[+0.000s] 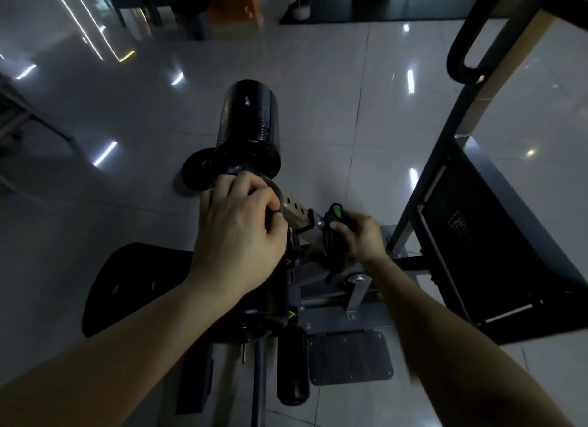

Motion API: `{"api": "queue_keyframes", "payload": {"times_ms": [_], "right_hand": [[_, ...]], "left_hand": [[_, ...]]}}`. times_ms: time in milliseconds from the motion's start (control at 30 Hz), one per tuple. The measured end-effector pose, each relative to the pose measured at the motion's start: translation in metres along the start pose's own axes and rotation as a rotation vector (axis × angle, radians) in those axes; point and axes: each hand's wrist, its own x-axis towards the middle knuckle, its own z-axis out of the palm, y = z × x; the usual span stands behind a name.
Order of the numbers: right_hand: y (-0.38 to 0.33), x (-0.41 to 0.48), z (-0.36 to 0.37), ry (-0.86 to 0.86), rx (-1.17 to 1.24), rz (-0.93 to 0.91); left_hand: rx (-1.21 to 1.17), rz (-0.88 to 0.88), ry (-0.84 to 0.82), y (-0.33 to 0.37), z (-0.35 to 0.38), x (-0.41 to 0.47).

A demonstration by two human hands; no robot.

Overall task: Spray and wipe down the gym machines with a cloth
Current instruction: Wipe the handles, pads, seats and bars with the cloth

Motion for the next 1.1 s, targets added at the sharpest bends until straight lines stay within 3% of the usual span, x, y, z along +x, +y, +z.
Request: {"api": "queue_keyframes", "payload": {"times_ms": [167, 300, 367, 767, 967, 1100], "right_hand": [[0.005, -0.010, 0.010, 0.093, -0.023, -0.050], [0.010, -0.021, 0.016, 0.269, 0.323, 0.157], [0.005, -0.024, 0.019, 0.248, 0.470, 0.211], [0.004, -0.004, 0.039, 0.203, 0.272, 0.211], [0.006, 0.002, 0.051, 0.319, 0.462, 0.321], [0.004, -0.001, 0.049, 0.282, 0.565, 0.390]], "left_hand": [[-0.007, -0.005, 0.002, -0.001, 0.000, 0.000], [-0.022, -0.011, 0.004, 0.000, -0.001, -0.001], [-0.023, -0.018, 0.003, 0.001, -0.001, 0.000], [-0.015, -0.022, -0.002, 0.001, 0.000, 0.000], [-0.003, -0.012, -0.010, 0.001, -0.001, 0.000], [-0.007, -0.017, -0.014, 0.000, -0.001, 0.001]]}}
